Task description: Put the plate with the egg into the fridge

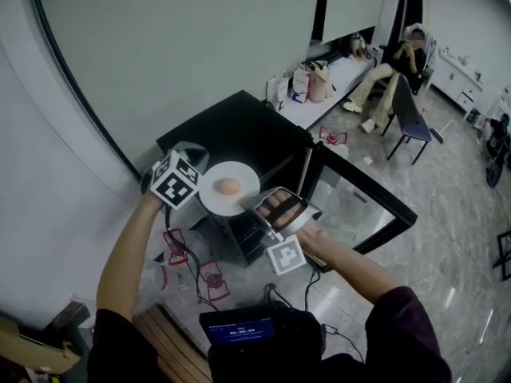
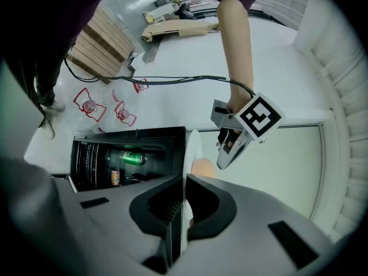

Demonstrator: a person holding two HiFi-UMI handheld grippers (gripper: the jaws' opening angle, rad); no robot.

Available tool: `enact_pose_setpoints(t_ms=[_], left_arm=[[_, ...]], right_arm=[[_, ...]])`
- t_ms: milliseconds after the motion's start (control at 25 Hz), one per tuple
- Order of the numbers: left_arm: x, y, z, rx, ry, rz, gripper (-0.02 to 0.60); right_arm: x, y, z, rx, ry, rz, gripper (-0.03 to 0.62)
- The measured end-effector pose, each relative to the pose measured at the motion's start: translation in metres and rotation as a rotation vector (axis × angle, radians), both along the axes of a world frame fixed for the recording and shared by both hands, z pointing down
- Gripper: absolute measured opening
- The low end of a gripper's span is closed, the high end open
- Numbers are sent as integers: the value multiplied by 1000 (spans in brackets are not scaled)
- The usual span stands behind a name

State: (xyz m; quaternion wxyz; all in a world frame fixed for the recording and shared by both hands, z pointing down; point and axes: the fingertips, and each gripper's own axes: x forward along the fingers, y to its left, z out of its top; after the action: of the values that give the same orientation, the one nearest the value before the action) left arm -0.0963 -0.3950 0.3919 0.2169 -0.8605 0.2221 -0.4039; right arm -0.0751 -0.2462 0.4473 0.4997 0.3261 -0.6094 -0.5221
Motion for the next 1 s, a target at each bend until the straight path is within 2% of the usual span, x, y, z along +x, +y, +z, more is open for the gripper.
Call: enact_pose_setpoints(t_ms=[200,400,600,760,880,1000], left_arm=[[2,54,-30,36,200,-23,11],[10,103,-32,42,357,-110,9],[37,160,-30,105,515,-217,11],[57,207,-11,148,567,-300,11],[68,232,11,140,599,-356,11],[75,251,36,140,630,-391,11]], right_arm=[[9,27,-11,19,-36,21,20],[37,45,-12,44,-45,-10,20],[81,70,2,47,-70,-40,20],[109,94,26,15,-79,-82,20],[126,105,47,-27,-85,-95,20],[134,107,60,-26,-103,-113,20]])
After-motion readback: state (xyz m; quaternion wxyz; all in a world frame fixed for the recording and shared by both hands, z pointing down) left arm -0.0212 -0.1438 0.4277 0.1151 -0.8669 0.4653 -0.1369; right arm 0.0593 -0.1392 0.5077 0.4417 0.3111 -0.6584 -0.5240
